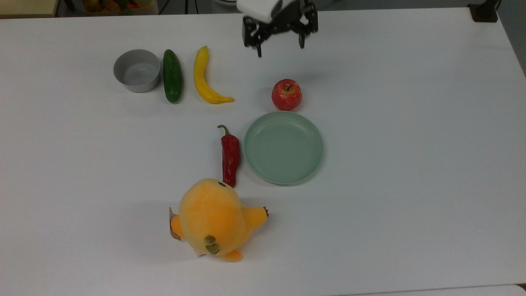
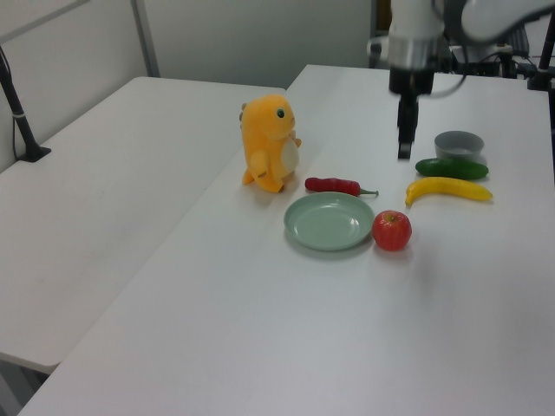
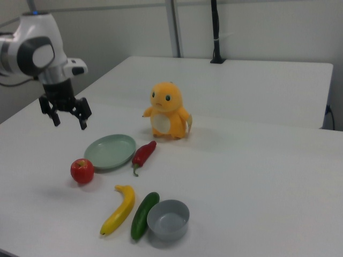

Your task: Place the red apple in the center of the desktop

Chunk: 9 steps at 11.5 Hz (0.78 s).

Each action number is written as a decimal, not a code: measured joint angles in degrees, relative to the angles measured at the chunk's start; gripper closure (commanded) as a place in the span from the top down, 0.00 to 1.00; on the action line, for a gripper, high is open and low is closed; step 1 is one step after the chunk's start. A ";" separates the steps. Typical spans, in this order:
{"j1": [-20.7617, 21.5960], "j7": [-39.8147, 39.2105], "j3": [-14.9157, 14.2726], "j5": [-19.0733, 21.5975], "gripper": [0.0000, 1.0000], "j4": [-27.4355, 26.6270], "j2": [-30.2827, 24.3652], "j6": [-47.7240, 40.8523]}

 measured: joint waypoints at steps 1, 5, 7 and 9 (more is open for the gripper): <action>-0.03 0.74 -1.10 0.00 1.00 3.56 -0.77 -4.59; 0.03 3.38 -5.35 0.00 1.00 14.28 -2.04 -17.99; 0.09 3.43 -8.18 0.07 1.00 14.67 -2.67 -18.42; 0.20 3.24 -11.18 1.27 1.00 14.80 -2.77 -18.42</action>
